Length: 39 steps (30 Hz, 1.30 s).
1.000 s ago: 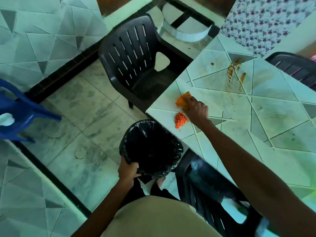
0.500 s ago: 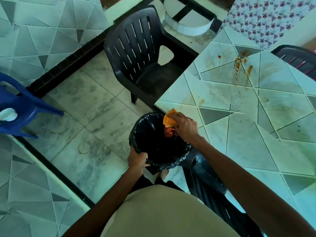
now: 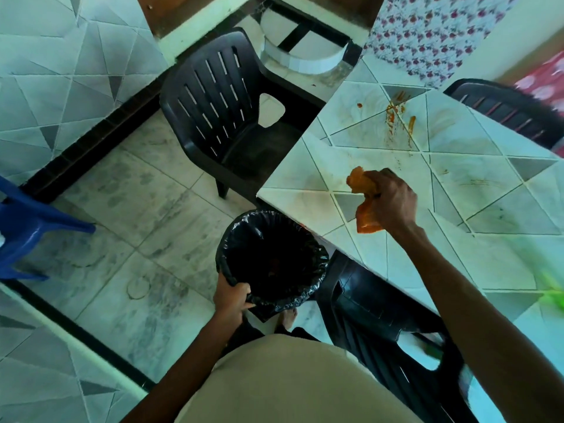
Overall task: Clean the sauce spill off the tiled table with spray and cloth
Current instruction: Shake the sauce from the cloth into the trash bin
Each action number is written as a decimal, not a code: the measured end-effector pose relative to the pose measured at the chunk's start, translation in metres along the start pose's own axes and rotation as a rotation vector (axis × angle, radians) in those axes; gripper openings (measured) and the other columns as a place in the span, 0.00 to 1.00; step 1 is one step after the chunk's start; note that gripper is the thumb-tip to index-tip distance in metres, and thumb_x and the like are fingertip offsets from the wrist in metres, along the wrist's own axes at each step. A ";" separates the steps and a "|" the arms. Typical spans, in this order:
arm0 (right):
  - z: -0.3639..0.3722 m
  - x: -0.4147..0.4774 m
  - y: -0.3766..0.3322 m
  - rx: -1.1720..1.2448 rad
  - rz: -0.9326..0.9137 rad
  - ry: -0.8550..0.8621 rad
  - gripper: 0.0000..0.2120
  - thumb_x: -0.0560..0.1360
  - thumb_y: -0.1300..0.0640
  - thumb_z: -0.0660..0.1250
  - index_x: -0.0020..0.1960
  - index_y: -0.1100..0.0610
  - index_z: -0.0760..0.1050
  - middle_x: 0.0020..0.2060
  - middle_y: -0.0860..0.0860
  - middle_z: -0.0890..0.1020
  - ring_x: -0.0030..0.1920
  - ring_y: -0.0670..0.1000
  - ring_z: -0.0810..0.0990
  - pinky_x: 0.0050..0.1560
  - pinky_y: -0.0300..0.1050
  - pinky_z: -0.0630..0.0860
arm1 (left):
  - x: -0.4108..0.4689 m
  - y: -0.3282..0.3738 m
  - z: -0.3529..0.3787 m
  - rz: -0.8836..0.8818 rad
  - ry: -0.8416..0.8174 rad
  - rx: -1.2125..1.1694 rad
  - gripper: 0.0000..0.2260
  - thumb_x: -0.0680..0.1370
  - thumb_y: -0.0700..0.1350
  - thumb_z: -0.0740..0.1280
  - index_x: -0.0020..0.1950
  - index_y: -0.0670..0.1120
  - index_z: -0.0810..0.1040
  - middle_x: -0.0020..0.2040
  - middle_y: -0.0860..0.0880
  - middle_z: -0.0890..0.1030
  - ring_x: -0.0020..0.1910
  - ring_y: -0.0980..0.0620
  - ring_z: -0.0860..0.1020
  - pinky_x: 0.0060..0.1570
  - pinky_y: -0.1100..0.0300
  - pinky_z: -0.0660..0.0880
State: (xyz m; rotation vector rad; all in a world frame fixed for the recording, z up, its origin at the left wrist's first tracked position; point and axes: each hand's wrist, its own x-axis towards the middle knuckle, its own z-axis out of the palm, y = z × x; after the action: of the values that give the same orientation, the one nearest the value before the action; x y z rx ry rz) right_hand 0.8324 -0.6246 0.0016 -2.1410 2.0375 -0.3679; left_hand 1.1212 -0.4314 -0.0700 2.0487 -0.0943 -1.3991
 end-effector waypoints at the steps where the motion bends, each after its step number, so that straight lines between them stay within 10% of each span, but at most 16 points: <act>1: 0.005 0.000 0.010 -0.063 0.016 -0.024 0.21 0.75 0.65 0.69 0.66 0.53 0.76 0.53 0.57 0.81 0.50 0.63 0.81 0.46 0.59 0.79 | 0.000 -0.001 0.000 -0.005 0.004 -0.003 0.33 0.74 0.28 0.61 0.76 0.50 0.65 0.68 0.40 0.71 0.58 0.39 0.76 0.44 0.47 0.81; 10: 0.075 -0.035 -0.043 0.060 -0.134 -0.224 0.17 0.79 0.45 0.68 0.66 0.49 0.75 0.56 0.55 0.82 0.45 0.59 0.83 0.40 0.53 0.80 | -0.005 -0.004 0.001 -0.016 -0.022 -0.059 0.33 0.74 0.27 0.60 0.76 0.50 0.64 0.65 0.42 0.70 0.57 0.39 0.74 0.44 0.46 0.80; 14: 0.089 -0.044 -0.084 0.075 -0.167 -0.349 0.24 0.74 0.62 0.67 0.69 0.47 0.73 0.57 0.53 0.81 0.50 0.61 0.83 0.46 0.53 0.78 | -0.007 -0.004 0.002 -0.014 -0.012 -0.063 0.36 0.74 0.27 0.60 0.78 0.50 0.60 0.71 0.41 0.68 0.62 0.36 0.73 0.46 0.47 0.80; 22: 0.041 -0.041 -0.070 0.383 0.025 -0.164 0.20 0.73 0.61 0.67 0.63 0.50 0.79 0.56 0.53 0.84 0.54 0.58 0.82 0.53 0.54 0.79 | -0.008 -0.006 -0.001 0.017 -0.020 -0.055 0.31 0.73 0.27 0.61 0.74 0.49 0.67 0.63 0.43 0.73 0.57 0.39 0.76 0.36 0.53 0.79; 31: 0.041 -0.062 0.012 0.021 0.150 -0.036 0.19 0.76 0.64 0.66 0.67 0.57 0.74 0.53 0.61 0.80 0.45 0.64 0.81 0.39 0.53 0.75 | -0.003 -0.012 0.001 0.013 -0.036 -0.070 0.31 0.73 0.26 0.60 0.73 0.49 0.67 0.60 0.43 0.71 0.56 0.41 0.74 0.46 0.46 0.79; 39: 0.094 -0.067 -0.053 0.189 0.239 -0.100 0.25 0.77 0.65 0.63 0.73 0.63 0.62 0.57 0.63 0.75 0.44 0.65 0.80 0.36 0.50 0.69 | 0.004 -0.007 -0.004 -0.001 -0.030 -0.070 0.31 0.73 0.26 0.61 0.70 0.52 0.69 0.58 0.44 0.73 0.54 0.41 0.76 0.45 0.48 0.81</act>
State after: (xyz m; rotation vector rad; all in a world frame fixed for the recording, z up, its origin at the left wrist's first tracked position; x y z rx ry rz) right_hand 0.9078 -0.5594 -0.0778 -1.7490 2.0807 -0.3928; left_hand 1.1249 -0.4254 -0.0765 1.9710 -0.0557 -1.4149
